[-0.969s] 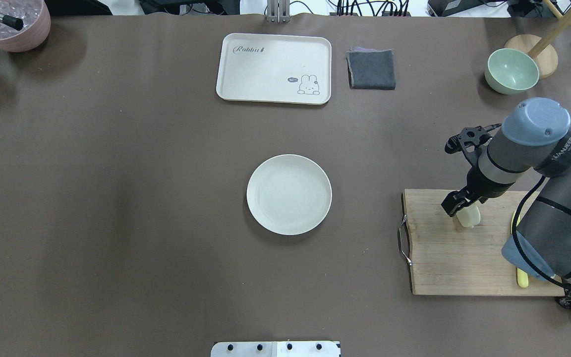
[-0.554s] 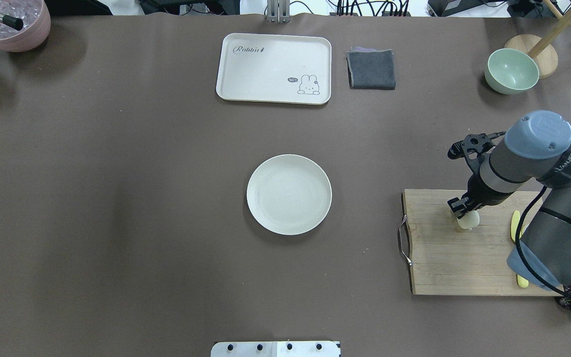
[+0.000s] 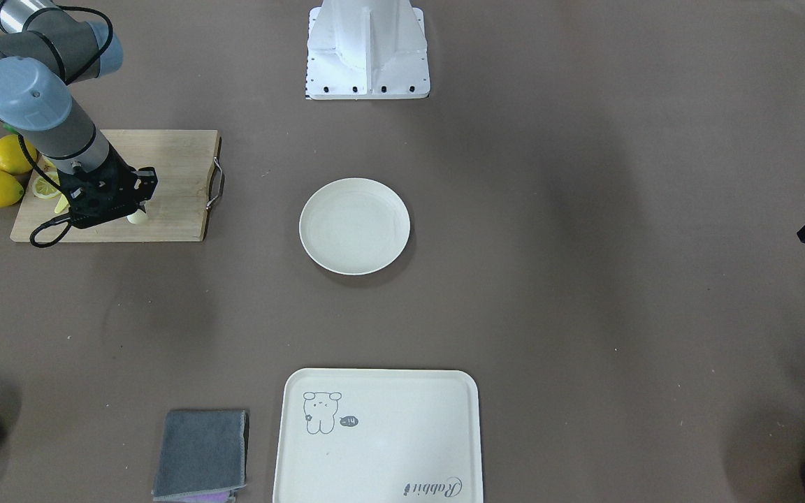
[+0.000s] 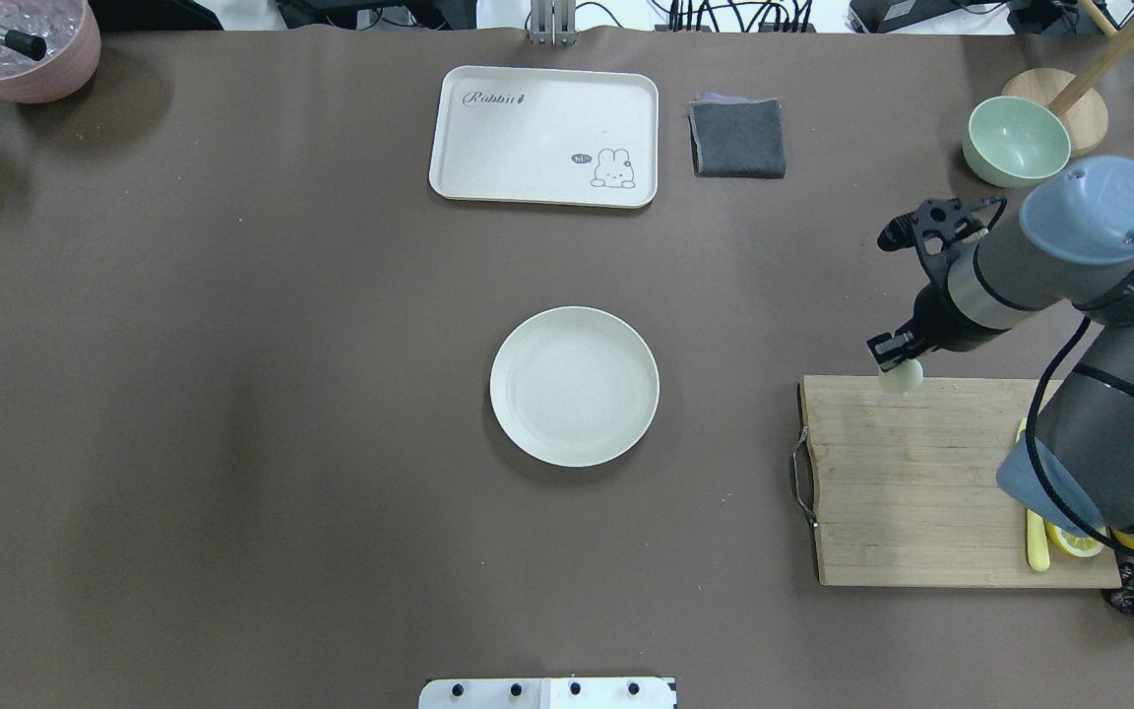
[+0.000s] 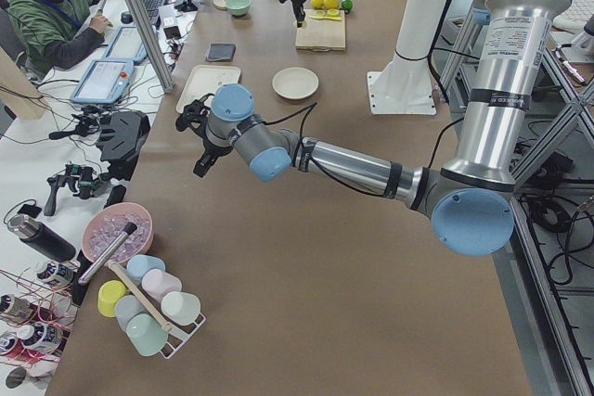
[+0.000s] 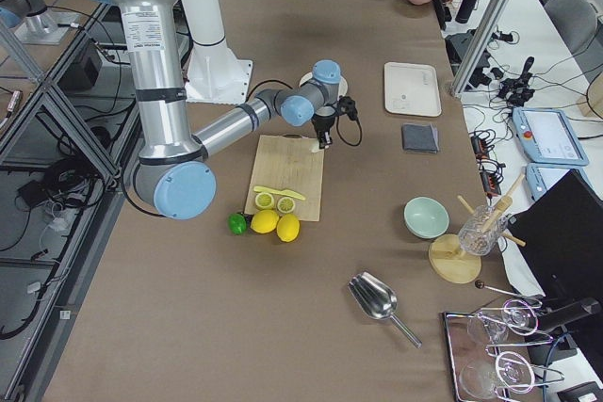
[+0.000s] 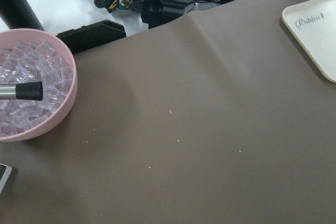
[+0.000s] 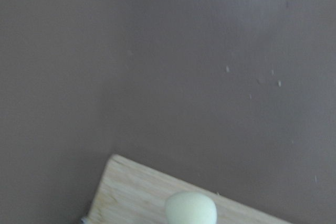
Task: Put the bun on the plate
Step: 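Lift the bun with the right gripper and carry it to the plate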
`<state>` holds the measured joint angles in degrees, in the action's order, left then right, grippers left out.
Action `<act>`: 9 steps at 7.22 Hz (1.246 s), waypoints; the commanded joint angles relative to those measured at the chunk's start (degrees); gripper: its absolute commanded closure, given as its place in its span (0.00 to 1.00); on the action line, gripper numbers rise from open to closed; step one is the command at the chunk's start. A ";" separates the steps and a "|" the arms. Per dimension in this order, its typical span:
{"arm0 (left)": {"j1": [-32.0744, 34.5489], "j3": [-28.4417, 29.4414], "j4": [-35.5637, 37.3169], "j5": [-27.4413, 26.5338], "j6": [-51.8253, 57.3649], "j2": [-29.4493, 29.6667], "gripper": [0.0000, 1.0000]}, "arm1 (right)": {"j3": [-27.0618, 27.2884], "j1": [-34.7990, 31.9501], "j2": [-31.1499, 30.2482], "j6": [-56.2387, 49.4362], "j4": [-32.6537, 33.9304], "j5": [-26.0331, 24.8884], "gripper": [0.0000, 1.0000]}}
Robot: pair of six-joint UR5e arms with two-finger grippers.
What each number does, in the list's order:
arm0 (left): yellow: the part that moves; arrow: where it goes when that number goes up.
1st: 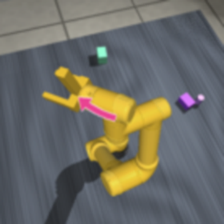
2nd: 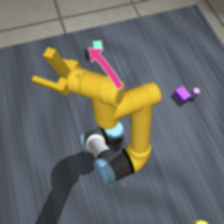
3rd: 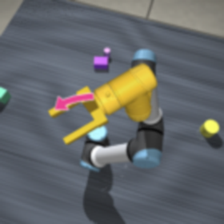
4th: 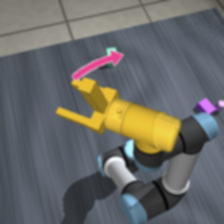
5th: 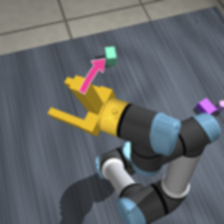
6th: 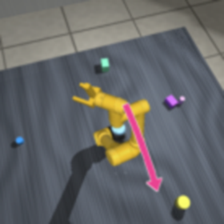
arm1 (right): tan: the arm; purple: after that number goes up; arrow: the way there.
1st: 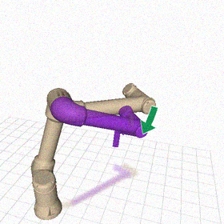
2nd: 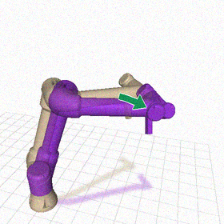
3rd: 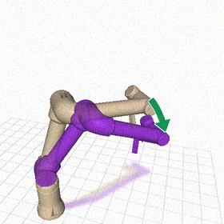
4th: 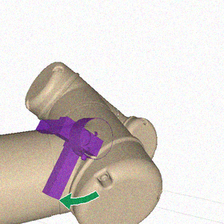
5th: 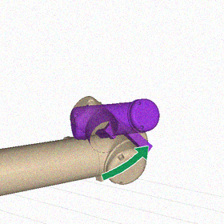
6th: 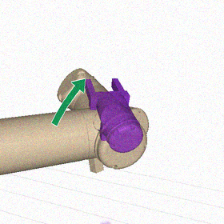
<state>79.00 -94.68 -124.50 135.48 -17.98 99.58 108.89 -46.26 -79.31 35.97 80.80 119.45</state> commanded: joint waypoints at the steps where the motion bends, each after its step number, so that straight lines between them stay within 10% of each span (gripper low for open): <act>1: -0.07 0.29 0.13 5.01 -0.47 -0.17 0.02 | 0.45 -1.21 10.17 5.13 -0.03 -2.10 1.00; 9: -0.60 4.67 -0.40 6.20 -0.39 0.17 0.02 | -13.77 19.17 26.13 13.34 -10.21 -23.71 1.00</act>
<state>78.40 -91.06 -124.93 141.75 -18.40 99.17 98.75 -29.17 -54.46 49.08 72.36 98.61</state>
